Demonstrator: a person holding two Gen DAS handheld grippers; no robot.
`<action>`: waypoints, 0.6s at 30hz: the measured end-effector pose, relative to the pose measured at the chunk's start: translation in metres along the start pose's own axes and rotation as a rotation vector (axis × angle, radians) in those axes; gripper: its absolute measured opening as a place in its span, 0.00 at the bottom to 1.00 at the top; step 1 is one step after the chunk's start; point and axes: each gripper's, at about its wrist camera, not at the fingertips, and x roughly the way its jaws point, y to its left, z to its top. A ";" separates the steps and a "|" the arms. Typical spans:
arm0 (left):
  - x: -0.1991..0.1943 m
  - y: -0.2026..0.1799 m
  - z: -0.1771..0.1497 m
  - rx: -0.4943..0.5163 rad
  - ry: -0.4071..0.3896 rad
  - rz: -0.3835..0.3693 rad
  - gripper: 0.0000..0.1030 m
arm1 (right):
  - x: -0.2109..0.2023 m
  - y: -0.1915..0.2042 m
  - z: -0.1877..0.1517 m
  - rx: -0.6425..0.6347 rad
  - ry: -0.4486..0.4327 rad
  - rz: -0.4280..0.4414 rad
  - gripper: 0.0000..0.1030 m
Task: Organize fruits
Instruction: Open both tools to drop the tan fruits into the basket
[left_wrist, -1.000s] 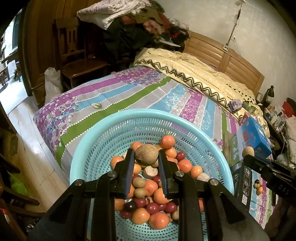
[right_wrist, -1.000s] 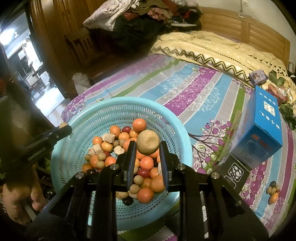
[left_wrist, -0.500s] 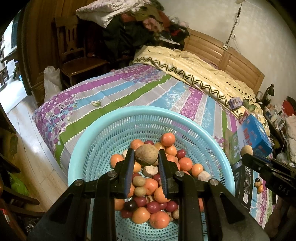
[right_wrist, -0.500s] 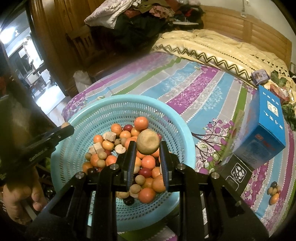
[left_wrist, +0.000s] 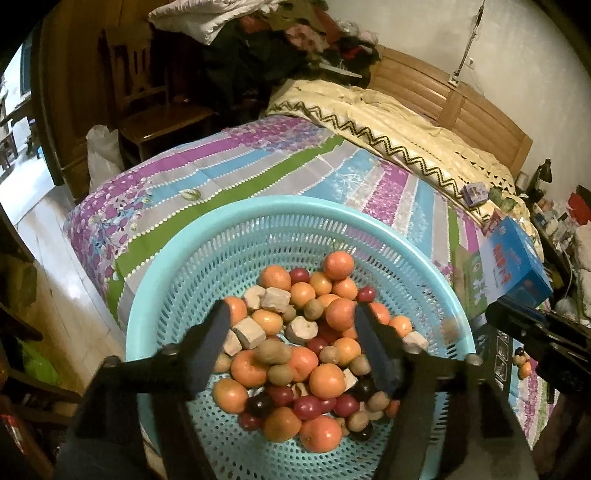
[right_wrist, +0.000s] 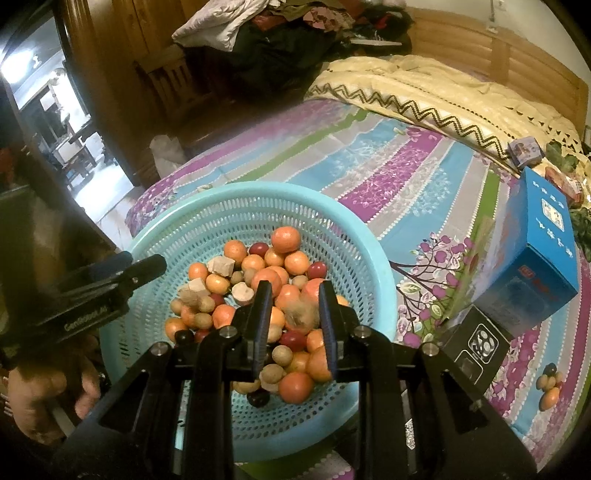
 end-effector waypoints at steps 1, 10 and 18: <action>0.000 -0.001 -0.001 0.002 0.002 0.000 0.71 | 0.000 0.000 0.000 0.003 0.000 0.000 0.35; 0.002 -0.003 0.001 0.008 0.009 0.001 0.71 | -0.002 -0.004 0.001 0.011 -0.012 -0.004 0.42; 0.003 -0.007 -0.001 0.002 -0.002 -0.001 0.78 | -0.024 -0.003 -0.006 -0.008 -0.078 -0.005 0.42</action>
